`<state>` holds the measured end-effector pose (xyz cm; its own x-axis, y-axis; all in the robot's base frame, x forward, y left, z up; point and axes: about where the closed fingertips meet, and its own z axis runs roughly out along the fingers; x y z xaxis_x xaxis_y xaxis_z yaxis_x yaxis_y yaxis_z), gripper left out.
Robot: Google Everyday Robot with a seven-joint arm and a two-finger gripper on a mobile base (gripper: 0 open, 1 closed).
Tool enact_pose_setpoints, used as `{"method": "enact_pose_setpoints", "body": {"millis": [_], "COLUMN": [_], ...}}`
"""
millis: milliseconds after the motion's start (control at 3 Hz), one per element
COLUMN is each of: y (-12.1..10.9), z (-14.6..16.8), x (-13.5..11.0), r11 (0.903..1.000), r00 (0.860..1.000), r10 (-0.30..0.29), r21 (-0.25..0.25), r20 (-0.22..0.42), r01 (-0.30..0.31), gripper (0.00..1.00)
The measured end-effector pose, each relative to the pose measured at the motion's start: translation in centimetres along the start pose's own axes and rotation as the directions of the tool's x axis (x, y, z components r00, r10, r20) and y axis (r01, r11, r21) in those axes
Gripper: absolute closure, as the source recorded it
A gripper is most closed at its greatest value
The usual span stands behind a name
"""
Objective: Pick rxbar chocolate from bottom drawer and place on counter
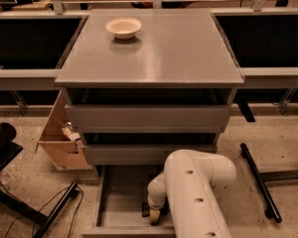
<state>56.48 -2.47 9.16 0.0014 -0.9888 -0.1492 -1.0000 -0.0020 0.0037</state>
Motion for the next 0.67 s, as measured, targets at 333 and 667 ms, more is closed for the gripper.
{"method": "enact_pose_setpoints", "body": {"millis": [333, 667], "y": [0.0, 0.0], "z": [-1.15, -1.63], "x": [-0.17, -0.25], "r11": [1.0, 1.0], "r00": [1.0, 1.0], "r10": [0.0, 0.0], "r21": [0.0, 0.0], "r20": [0.0, 0.0], "r01": [0.0, 0.0], "gripper": [0.7, 0.94]}}
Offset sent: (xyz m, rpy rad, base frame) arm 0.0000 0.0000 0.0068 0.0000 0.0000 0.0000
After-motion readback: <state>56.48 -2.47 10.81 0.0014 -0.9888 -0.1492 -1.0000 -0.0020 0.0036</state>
